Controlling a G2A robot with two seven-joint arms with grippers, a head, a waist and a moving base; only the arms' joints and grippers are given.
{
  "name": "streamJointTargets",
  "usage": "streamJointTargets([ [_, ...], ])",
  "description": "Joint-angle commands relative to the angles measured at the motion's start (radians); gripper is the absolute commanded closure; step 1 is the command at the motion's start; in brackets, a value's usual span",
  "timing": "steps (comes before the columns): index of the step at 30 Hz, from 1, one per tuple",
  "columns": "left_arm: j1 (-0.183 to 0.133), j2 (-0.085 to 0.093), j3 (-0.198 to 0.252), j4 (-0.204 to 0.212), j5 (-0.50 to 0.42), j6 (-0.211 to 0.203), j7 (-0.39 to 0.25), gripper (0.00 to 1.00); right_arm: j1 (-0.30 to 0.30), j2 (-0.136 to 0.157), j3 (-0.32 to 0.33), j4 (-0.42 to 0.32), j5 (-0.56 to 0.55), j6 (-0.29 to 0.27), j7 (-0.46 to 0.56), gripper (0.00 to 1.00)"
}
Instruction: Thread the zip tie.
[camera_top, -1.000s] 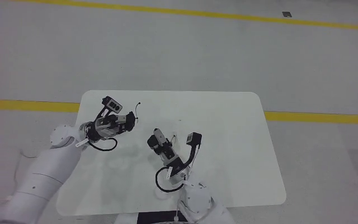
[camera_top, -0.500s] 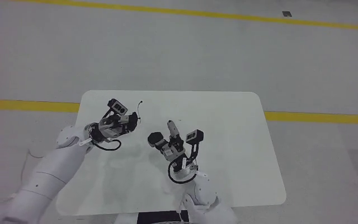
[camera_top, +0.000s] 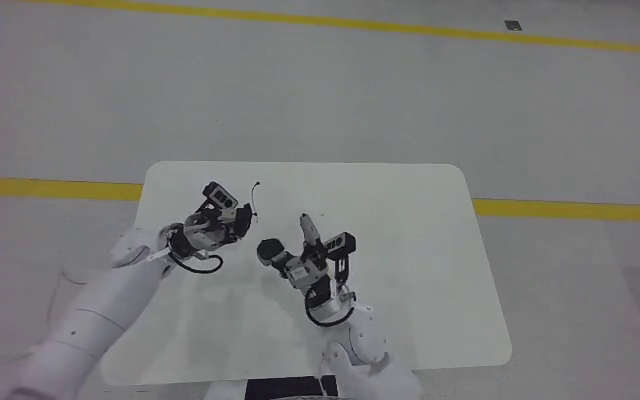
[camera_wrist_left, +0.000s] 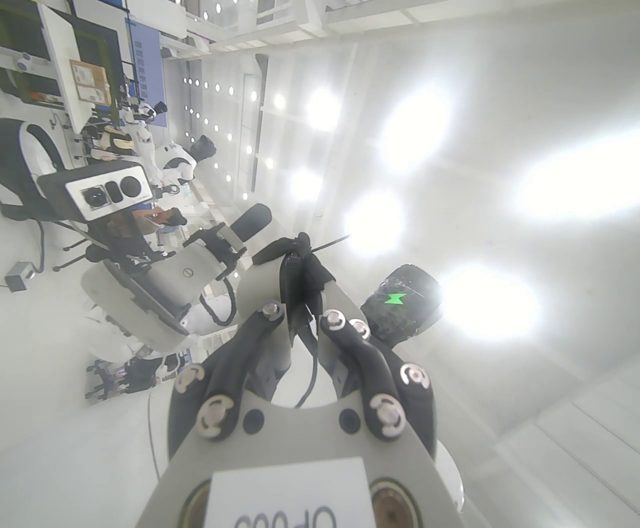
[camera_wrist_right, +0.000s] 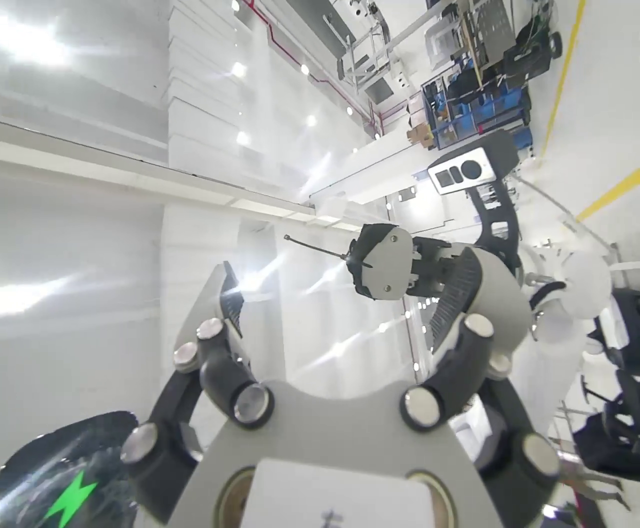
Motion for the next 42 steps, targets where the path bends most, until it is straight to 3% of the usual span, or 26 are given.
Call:
streamJointTargets([
  [1,-0.005,-0.003,0.009,0.005,-0.006,-0.002,0.0,1.0,0.004,0.0,0.0,0.004,0.034,0.005,0.014,0.0],
  [9,-0.008,-0.004,0.016,0.001,-0.005,-0.006,0.0,1.0,0.006,-0.001,-0.004,0.005,0.073,0.007,0.033,0.0],
  [12,0.001,-0.005,0.016,-0.025,-0.001,0.004,0.033,1.0,0.009,-0.001,-0.005,0.003,0.068,0.01,0.025,0.0],
  [21,0.017,-0.007,0.001,-0.044,-0.002,0.007,0.033,1.0,0.006,-0.001,-0.012,-0.002,0.08,-0.033,0.032,0.0],
  [22,0.017,-0.007,0.001,-0.044,-0.002,0.007,0.033,1.0,0.005,-0.001,-0.012,-0.002,0.083,-0.033,0.034,0.02],
  [24,0.017,-0.007,0.001,-0.044,-0.002,0.007,0.033,1.0,0.004,-0.002,-0.012,-0.003,0.088,-0.033,0.041,0.39],
  [26,0.017,-0.007,0.001,-0.044,-0.002,0.007,0.033,1.0,0.003,-0.002,-0.013,-0.002,0.089,-0.033,0.047,0.51],
  [42,0.017,-0.007,0.001,-0.044,-0.002,0.007,0.033,1.0,0.034,-0.007,-0.046,0.022,0.106,-0.021,0.048,0.65],
])
